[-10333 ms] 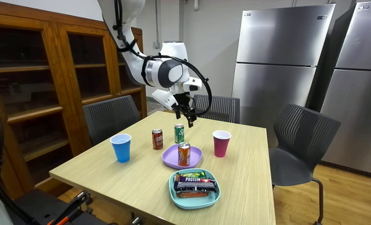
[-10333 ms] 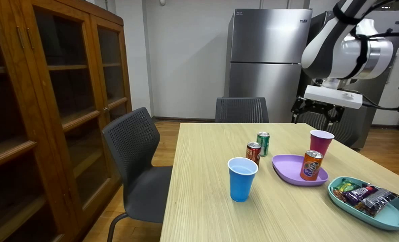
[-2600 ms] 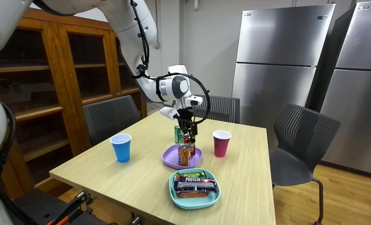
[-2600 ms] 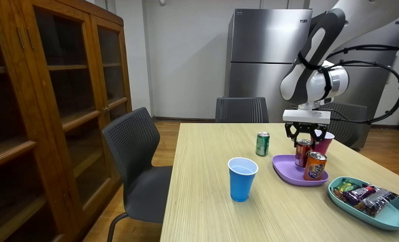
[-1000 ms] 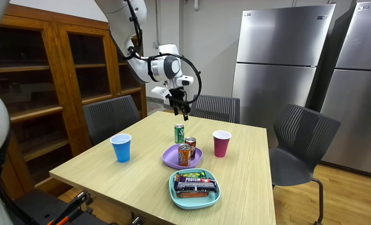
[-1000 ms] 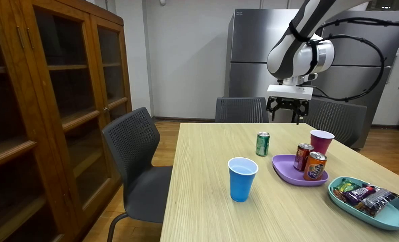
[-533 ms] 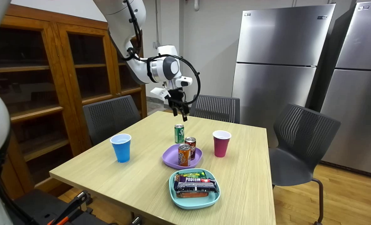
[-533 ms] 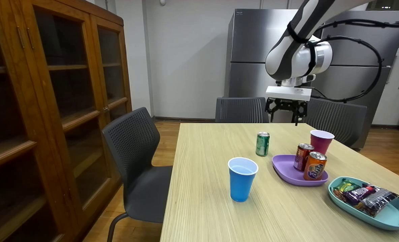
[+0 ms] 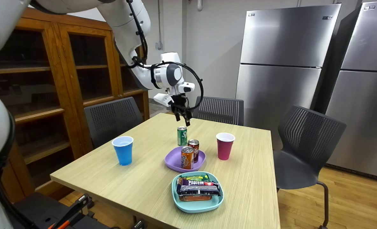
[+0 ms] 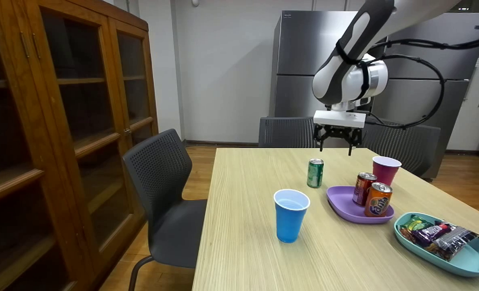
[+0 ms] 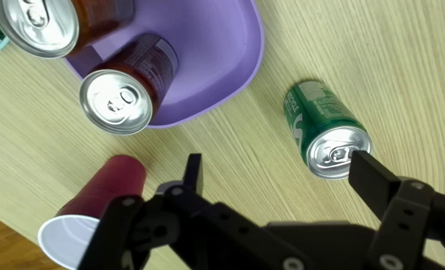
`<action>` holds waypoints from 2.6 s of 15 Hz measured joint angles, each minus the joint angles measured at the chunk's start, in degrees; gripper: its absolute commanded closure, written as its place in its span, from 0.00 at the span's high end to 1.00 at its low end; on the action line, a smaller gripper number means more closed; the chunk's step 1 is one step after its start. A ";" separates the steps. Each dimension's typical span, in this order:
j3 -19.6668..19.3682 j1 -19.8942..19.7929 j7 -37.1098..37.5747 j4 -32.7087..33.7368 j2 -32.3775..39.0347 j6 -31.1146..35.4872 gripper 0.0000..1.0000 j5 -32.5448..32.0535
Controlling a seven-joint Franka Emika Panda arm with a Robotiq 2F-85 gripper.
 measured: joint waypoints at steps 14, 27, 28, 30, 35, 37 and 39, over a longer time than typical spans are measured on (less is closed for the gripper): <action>0.72 0.18 0.00 17.29 12.29 -7.00 1.00 0.01; 0.86 0.13 0.00 31.04 21.89 -14.96 0.58 0.08; 0.86 0.09 0.00 31.65 22.25 -15.30 0.49 0.08; 0.86 0.01 0.00 32.75 22.81 -15.88 0.38 0.08; 0.85 -0.29 0.00 33.66 22.90 -16.35 0.38 0.14; 0.85 -0.46 0.00 33.69 22.53 -16.28 0.38 0.21; 0.85 -0.63 0.00 33.54 21.68 -16.27 0.38 0.27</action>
